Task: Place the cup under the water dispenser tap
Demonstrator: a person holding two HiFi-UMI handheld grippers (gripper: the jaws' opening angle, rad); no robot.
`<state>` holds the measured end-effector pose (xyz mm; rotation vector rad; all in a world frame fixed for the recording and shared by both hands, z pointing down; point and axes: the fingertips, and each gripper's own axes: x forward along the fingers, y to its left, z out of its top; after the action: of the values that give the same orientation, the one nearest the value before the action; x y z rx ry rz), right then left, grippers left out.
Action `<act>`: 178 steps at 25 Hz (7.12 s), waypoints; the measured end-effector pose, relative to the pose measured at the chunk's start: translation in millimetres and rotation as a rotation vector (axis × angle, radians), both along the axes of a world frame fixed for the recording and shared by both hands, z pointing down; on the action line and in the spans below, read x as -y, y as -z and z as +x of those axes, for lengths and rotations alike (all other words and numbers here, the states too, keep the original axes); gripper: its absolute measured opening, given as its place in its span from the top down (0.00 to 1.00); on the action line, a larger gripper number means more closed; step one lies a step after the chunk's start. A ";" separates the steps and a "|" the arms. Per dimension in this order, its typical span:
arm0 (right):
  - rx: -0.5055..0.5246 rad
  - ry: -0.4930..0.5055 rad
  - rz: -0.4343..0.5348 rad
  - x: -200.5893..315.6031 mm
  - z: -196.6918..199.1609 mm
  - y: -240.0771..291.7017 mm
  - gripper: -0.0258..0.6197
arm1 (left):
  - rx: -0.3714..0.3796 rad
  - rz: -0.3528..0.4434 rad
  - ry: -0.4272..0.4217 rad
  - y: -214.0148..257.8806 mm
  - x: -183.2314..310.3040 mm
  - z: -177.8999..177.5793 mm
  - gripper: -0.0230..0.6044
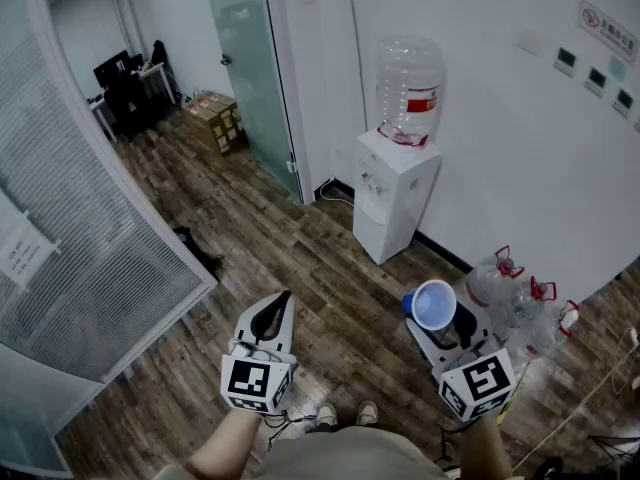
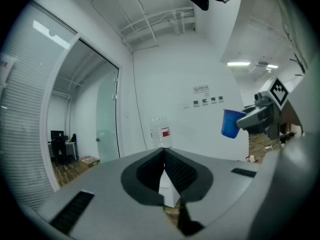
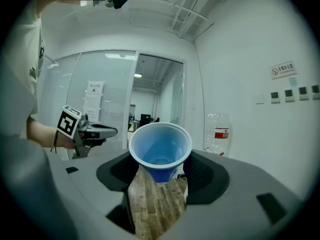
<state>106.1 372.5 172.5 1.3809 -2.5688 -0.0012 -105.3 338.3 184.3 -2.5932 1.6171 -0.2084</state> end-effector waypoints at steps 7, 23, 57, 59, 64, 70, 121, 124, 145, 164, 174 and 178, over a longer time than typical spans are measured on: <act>-0.004 0.019 -0.011 7.2 11.2 -5.5 0.52 | 0.015 -0.009 -0.010 -2.2 2.5 18.7 0.95; 0.022 0.028 -0.045 21.3 60.4 -31.4 0.53 | 0.046 -0.047 0.012 -18.0 8.1 61.9 0.95; 0.002 -0.014 -0.136 304.4 -5.4 -92.8 0.53 | 0.051 -0.094 -0.068 -75.3 286.9 18.5 0.95; -0.004 -0.025 -0.145 334.1 -15.8 -91.4 0.53 | 0.058 -0.086 -0.087 -70.5 319.5 11.6 0.95; 0.002 -0.066 -0.146 402.5 -36.3 -89.4 0.53 | 0.070 -0.068 -0.128 -66.7 392.8 -4.3 0.95; 0.032 -0.122 -0.136 474.0 -46.0 -97.1 0.53 | 0.095 -0.061 -0.163 -73.9 464.2 -15.5 0.95; -0.021 -0.381 -0.333 770.2 -19.3 -602.6 0.51 | 0.049 -0.254 -0.116 -525.1 726.2 36.0 0.95; -0.029 -0.411 -0.333 785.5 -16.3 -625.7 0.51 | 0.026 -0.276 -0.114 -539.5 736.3 39.5 0.95; -0.014 -0.482 -0.398 803.1 3.9 -689.0 0.38 | -0.045 -0.357 -0.127 -581.8 764.8 48.8 0.95; 0.032 -0.372 -0.502 731.3 -21.3 -550.1 0.64 | 0.037 -0.332 -0.139 -469.8 745.6 40.4 0.95; 0.062 -0.244 -0.353 710.5 -43.5 -395.8 0.78 | 0.072 -0.247 -0.120 -346.3 722.9 25.4 0.95; 0.095 -0.233 -0.265 703.3 -41.7 -324.8 0.86 | 0.098 -0.206 -0.110 -300.9 712.0 18.4 0.95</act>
<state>64.4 -330.8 497.3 1.5953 -2.3565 0.4356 -86.9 -373.6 485.2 -2.7622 1.4872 -0.5121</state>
